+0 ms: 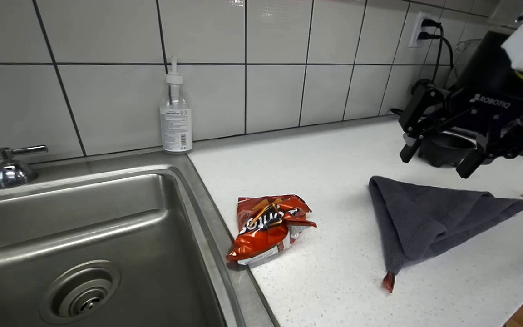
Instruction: Fold the grey towel twice
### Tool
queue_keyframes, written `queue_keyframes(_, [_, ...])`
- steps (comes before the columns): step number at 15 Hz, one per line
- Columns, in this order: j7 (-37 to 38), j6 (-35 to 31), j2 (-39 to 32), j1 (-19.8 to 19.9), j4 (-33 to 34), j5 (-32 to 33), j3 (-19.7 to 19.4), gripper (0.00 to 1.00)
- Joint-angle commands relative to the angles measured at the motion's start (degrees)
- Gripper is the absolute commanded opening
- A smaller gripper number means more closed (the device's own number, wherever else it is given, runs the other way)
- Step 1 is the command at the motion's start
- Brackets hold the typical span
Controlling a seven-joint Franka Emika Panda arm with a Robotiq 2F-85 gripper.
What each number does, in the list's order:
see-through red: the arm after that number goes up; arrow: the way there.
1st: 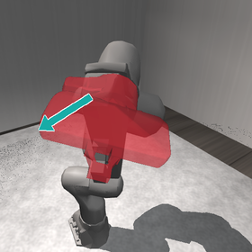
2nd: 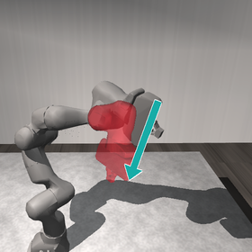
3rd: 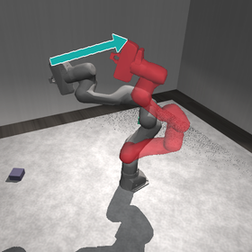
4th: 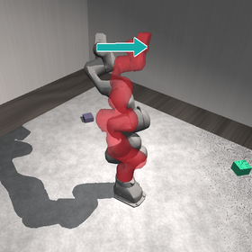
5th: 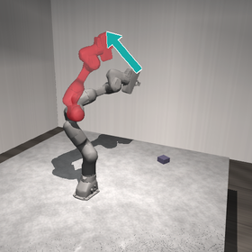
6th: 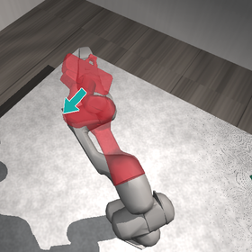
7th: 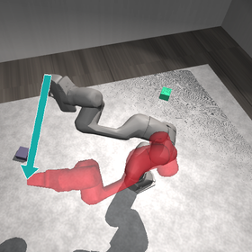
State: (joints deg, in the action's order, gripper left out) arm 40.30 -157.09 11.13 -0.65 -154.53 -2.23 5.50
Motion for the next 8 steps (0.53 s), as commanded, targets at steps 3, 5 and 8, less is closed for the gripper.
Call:
queue_keyframes(3, [-1.1, 0.6, 0.7, 0.8, -0.6, -0.8, 0.0, 1.0])
queue_keyframes(5, [-2.0, 1.3, 0.7, 0.8, -0.5, -1.5, -0.6, 1.0])
queue_keyframes(8, [-3.6, 2.1, 1.0, 1.0, -0.5, -1.9, -1.8, 1.0])
